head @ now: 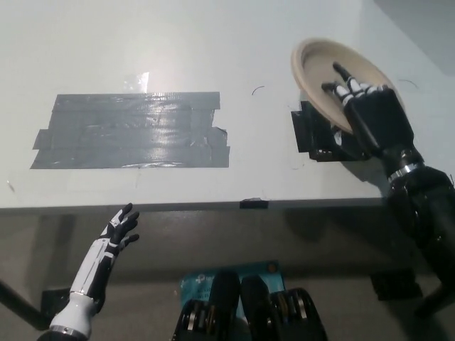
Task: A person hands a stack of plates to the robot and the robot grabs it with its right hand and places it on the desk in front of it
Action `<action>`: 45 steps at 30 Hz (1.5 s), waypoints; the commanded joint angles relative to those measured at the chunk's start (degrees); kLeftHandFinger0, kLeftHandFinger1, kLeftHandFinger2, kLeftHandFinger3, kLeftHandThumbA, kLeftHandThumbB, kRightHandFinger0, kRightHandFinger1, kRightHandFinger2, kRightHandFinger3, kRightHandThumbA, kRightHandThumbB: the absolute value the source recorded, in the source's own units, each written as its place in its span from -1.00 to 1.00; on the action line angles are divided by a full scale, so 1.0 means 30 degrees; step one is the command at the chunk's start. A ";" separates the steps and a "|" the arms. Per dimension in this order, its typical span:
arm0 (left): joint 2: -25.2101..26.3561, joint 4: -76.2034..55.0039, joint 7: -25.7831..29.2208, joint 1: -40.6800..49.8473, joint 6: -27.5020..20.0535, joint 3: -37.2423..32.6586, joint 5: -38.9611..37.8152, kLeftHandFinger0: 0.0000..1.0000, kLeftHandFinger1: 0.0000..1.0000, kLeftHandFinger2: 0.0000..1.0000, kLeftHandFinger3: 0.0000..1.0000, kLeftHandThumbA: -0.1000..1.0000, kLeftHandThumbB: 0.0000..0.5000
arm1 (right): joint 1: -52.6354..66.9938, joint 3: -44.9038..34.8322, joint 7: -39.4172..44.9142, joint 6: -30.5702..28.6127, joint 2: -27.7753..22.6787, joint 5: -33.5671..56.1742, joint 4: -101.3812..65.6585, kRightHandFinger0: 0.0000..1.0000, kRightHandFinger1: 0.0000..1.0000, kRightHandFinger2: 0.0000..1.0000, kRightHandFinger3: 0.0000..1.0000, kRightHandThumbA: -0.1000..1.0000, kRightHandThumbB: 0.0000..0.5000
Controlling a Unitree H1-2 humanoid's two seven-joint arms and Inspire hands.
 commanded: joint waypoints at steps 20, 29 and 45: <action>0.0199 -0.0497 -0.0362 -0.0482 -0.0220 0.0021 -0.0091 0.84 0.92 1.00 1.00 1.00 -0.35 | -0.0782 -0.3138 1.3085 0.4093 -0.1746 0.9069 -1.1718 1.00 1.00 1.00 1.00 0.58 1.00; 0.0257 -0.0449 -0.0431 -0.0816 -0.0211 0.0016 -0.0120 0.82 0.91 1.00 1.00 1.00 -0.32 | -0.1076 -0.3926 1.7293 0.6937 -0.3241 1.2927 -1.5192 1.00 1.00 1.00 1.00 0.63 1.00; 0.0306 -0.0001 -0.0393 -0.1907 -0.0442 0.0044 -0.0048 0.79 0.90 1.00 1.00 1.00 -0.32 | -0.1110 -0.9268 2.0788 1.0427 -0.3767 3.0305 -1.7460 1.00 1.00 1.00 1.00 1.00 1.00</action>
